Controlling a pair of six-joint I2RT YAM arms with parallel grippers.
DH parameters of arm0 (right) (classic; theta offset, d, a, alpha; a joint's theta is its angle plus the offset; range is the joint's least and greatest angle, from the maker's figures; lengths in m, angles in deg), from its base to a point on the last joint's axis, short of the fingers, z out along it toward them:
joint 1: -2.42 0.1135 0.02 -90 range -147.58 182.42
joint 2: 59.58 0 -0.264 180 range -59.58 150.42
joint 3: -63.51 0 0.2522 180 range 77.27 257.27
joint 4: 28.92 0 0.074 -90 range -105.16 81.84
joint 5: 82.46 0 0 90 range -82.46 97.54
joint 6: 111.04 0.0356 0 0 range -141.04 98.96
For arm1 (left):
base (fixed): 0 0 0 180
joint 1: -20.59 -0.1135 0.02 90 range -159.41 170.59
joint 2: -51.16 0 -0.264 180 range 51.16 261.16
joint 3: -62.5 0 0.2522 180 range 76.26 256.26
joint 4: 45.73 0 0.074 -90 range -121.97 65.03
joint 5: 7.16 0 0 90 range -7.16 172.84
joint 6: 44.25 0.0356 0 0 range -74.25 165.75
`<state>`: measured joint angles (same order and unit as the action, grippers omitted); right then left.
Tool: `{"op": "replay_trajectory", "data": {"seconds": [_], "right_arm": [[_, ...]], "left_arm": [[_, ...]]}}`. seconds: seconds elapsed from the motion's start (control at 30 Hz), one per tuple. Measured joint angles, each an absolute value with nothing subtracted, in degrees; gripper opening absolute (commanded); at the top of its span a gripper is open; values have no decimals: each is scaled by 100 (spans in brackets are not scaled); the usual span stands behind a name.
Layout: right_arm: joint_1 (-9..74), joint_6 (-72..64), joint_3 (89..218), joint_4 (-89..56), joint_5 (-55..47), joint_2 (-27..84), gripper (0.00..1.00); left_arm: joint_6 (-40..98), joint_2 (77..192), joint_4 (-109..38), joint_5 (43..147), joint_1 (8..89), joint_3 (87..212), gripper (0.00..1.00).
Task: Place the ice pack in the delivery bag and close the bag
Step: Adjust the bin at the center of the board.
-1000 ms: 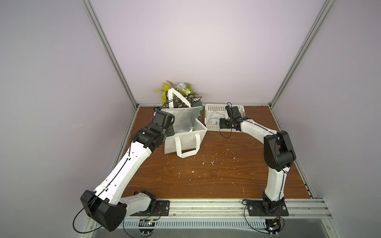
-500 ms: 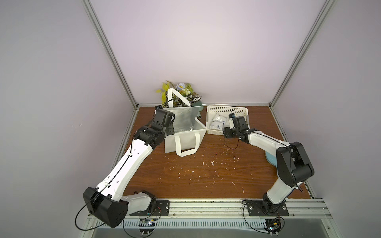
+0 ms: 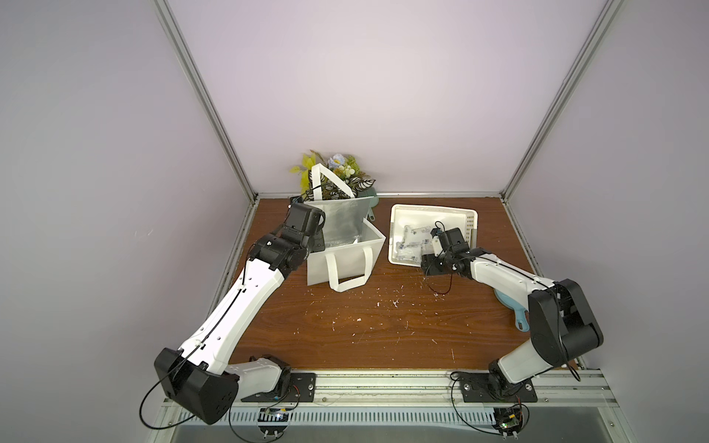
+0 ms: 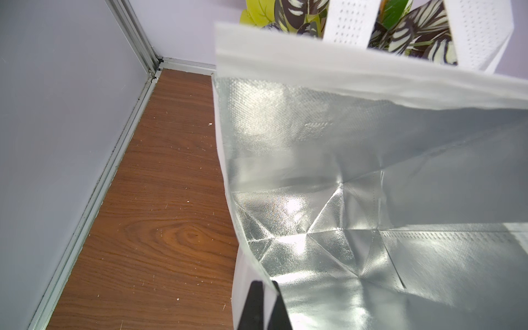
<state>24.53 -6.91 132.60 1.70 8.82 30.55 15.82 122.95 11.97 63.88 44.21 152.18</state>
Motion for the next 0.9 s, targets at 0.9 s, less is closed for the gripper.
{"op": "replay_trajectory", "data": {"seconds": [0.9], "right_arm": [[2409,-1224,16294,529,1345,5170,96]], "left_arm": [[1711,12150,1197,6484,4421,15218,0]]}}
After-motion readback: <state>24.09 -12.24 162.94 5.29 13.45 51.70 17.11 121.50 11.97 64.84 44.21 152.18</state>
